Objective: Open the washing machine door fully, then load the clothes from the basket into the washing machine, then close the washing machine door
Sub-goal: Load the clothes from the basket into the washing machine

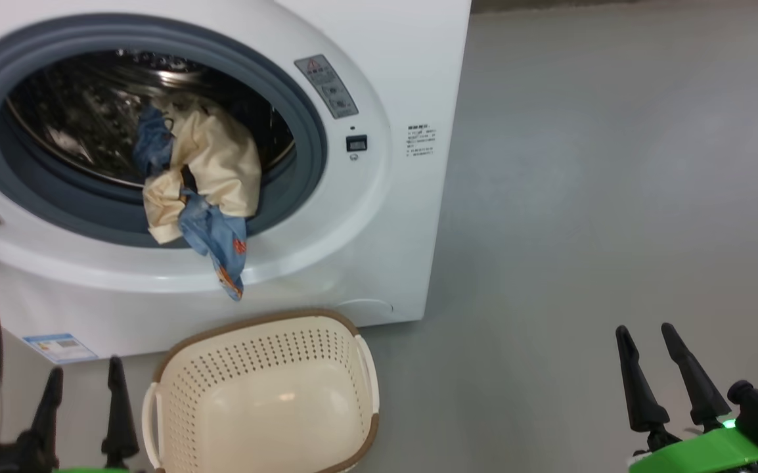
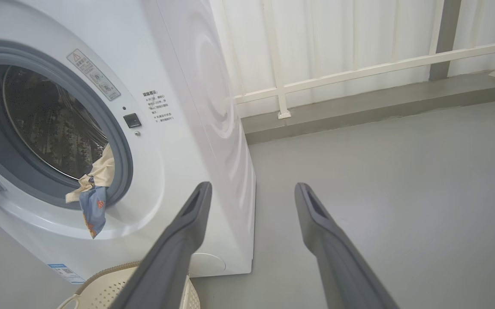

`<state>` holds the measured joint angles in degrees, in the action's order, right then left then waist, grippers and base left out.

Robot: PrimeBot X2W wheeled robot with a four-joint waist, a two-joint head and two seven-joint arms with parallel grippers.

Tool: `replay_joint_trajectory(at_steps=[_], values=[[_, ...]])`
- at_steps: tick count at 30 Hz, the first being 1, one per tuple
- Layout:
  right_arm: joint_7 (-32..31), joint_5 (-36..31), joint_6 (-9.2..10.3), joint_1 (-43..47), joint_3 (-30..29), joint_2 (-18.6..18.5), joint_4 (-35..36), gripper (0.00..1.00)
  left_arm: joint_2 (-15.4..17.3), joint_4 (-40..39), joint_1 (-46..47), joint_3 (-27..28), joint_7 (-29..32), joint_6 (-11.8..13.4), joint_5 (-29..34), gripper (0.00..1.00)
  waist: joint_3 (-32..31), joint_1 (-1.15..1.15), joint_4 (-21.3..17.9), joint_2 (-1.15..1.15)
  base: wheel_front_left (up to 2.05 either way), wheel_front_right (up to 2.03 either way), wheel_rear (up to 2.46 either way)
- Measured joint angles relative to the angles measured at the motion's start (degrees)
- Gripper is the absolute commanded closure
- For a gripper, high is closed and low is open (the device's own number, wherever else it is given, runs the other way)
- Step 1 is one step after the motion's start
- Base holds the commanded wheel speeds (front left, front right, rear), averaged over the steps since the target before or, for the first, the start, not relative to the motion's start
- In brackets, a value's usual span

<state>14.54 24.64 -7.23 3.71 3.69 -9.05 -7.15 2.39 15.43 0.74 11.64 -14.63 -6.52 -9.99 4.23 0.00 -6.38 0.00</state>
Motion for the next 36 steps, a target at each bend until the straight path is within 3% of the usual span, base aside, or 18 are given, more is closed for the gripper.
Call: replay_joint_trajectory(at_steps=[9,20,36], values=[[0.0,0.0,0.00,-6.2,0.8,1.2,0.6,0.00,0.6,8.1,13.7,-0.1,0.0,-0.7,0.1,0.00,8.1,0.01,-1.3,0.00,0.00,0.00,0.00],[0.0,0.0,0.00,-12.2,2.7,2.5,1.0,0.00,4.3,22.2,27.7,-2.9,0.0,-0.8,-0.1,0.00,16.9,0.01,-4.2,0.00,0.00,0.00,0.00],[0.0,0.0,0.00,-16.3,3.5,4.4,1.4,0.00,9.7,34.4,39.7,-7.7,0.0,-0.8,-3.0,0.00,24.2,0.00,-9.1,0.00,0.00,0.00,0.00]])
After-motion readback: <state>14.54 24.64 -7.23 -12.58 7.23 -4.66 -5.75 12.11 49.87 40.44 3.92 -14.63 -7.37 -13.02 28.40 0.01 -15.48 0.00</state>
